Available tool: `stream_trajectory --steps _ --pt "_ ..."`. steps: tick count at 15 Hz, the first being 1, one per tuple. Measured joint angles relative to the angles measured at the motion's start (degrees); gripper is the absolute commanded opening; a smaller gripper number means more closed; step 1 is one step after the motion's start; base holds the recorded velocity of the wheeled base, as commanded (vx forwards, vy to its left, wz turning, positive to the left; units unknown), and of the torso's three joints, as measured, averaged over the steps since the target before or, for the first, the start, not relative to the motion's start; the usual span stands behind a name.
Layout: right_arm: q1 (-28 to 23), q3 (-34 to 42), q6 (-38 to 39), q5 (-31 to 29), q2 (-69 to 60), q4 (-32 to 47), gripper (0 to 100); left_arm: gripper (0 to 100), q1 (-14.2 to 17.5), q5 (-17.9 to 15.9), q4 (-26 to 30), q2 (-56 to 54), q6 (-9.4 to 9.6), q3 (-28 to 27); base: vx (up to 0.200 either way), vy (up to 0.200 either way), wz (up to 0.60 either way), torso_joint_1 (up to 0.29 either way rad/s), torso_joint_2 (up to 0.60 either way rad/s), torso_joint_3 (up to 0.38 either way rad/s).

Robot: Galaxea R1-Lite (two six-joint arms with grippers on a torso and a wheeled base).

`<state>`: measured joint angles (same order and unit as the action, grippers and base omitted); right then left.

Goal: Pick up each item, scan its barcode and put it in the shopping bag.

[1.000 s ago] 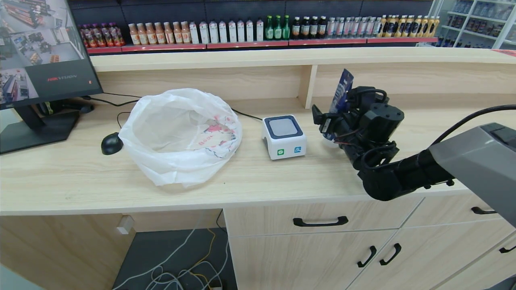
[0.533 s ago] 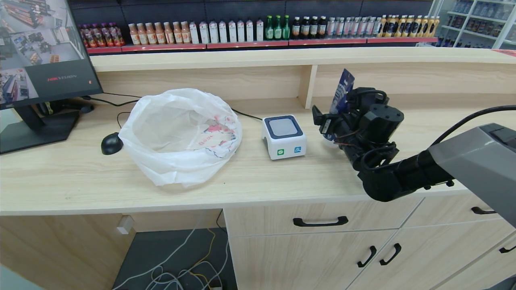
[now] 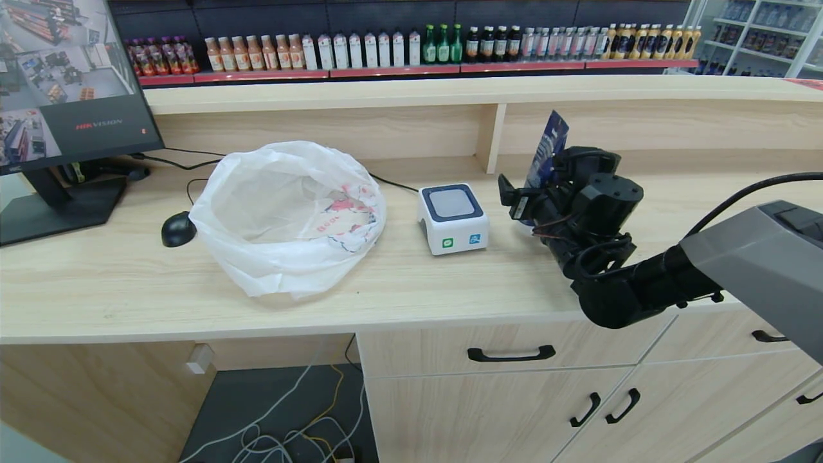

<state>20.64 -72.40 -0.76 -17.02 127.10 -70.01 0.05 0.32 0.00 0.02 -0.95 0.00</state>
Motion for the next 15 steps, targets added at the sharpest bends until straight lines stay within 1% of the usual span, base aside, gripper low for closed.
stream_trajectory --steps 1,5,15 --pt "0.00 0.10 0.00 -0.02 0.09 -0.63 0 100 0.00 0.00 0.00 0.00 0.00 0.00 0.000 0.000 0.00 0.000 0.00 0.000" --pt "-0.02 0.96 0.02 -0.16 0.30 -2.39 0 100 0.02 0.00 0.00 0.00 0.00 0.00 0.000 0.000 0.00 0.000 0.00 0.000" --pt "-0.06 2.12 1.02 -0.05 0.07 -1.91 0 100 0.02 0.01 0.00 0.00 0.00 0.00 0.000 0.000 0.00 0.000 0.00 0.000"
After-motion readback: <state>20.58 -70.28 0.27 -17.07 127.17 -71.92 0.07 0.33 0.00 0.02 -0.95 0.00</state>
